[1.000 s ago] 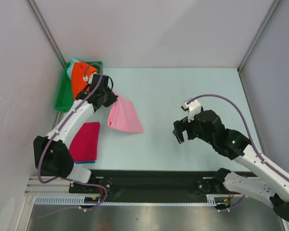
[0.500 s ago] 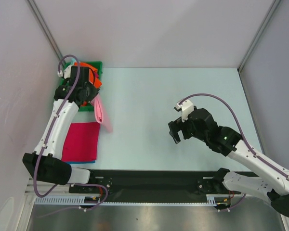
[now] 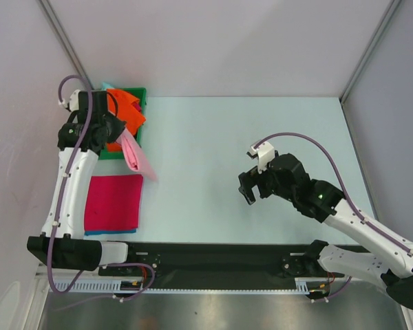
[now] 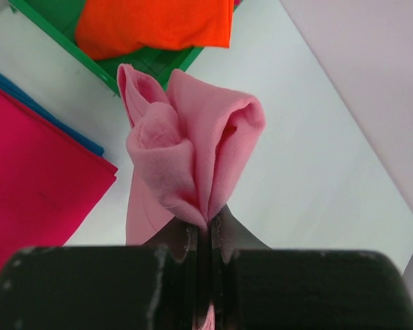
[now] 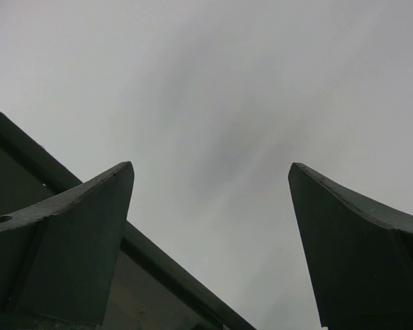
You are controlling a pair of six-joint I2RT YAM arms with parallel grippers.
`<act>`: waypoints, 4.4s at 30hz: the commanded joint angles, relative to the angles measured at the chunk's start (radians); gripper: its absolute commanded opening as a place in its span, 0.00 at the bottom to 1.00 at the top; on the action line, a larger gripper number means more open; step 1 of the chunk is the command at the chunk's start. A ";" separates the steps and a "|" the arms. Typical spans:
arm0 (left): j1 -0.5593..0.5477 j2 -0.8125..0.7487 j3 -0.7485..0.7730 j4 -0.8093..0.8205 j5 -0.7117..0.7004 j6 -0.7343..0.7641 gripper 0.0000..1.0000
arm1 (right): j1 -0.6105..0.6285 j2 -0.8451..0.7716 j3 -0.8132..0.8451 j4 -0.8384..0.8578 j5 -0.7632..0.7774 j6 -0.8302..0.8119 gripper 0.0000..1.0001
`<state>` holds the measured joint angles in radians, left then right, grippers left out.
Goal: Fold and stack the t-shirts
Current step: Neatly place the folded tshirt to the corner
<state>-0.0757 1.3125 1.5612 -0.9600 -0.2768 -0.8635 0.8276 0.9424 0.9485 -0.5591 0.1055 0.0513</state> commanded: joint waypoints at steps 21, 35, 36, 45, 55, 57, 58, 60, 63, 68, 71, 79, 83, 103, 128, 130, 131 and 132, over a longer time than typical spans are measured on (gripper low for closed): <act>0.111 -0.018 -0.016 0.101 -0.004 -0.058 0.00 | 0.001 0.039 -0.013 0.082 -0.024 -0.007 1.00; 0.212 -0.018 -0.135 0.227 0.062 -0.058 0.00 | -0.001 0.105 -0.019 0.125 -0.067 -0.001 1.00; 0.217 -0.013 -0.129 0.227 0.068 -0.057 0.00 | -0.002 0.108 -0.019 0.129 -0.069 0.001 1.00; 0.257 -0.038 -0.162 0.245 0.087 -0.066 0.00 | -0.001 0.133 -0.008 0.139 -0.076 -0.005 1.00; 0.312 -0.025 -0.164 0.253 0.131 -0.054 0.00 | -0.001 0.154 -0.010 0.149 -0.093 -0.008 1.00; 0.315 -0.027 -0.171 0.244 0.133 -0.054 0.00 | -0.004 0.156 -0.007 0.149 -0.092 -0.014 1.00; 0.317 -0.035 -0.177 0.242 0.133 -0.054 0.00 | -0.004 0.157 -0.007 0.149 -0.093 -0.018 1.00; 0.318 -0.047 -0.196 0.233 0.128 -0.057 0.00 | -0.004 0.162 -0.004 0.145 -0.093 -0.021 1.00; 0.324 -0.071 -0.210 0.213 0.107 -0.048 0.00 | -0.004 0.162 -0.004 0.140 -0.093 -0.027 1.00; 0.355 -0.097 -0.219 0.191 0.096 -0.025 0.01 | -0.007 0.164 0.001 0.130 -0.122 -0.036 1.00; 0.364 -0.119 -0.233 0.188 0.090 -0.019 0.00 | -0.008 0.170 0.010 0.122 -0.132 -0.042 1.00; 0.393 -0.162 -0.262 0.172 0.083 -0.005 0.00 | -0.008 0.182 0.026 0.110 -0.148 -0.048 1.00; 0.409 -0.176 -0.300 0.185 0.106 -0.002 0.00 | -0.012 0.183 0.026 0.103 -0.153 -0.048 1.00; 0.488 -0.257 -0.418 0.104 0.054 -0.011 0.00 | -0.015 0.205 0.033 0.088 -0.193 -0.048 1.00; 0.577 -0.406 -0.668 -0.100 -0.094 -0.127 0.13 | 0.059 0.262 0.024 0.079 -0.247 -0.080 1.00; 0.585 -0.421 -0.690 -0.112 -0.099 -0.144 0.16 | 0.064 0.263 0.022 0.080 -0.245 -0.084 1.00; 0.587 -0.426 -0.713 -0.111 -0.101 -0.147 0.17 | 0.070 0.265 0.018 0.080 -0.245 -0.084 1.00; 0.591 -0.432 -0.724 -0.112 -0.102 -0.157 0.17 | 0.074 0.266 0.018 0.080 -0.244 -0.084 1.00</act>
<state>0.4984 0.9112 0.8692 -1.0279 -0.3462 -0.9848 0.8871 1.2037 0.9447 -0.4885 -0.1303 -0.0200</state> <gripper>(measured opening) 0.167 0.995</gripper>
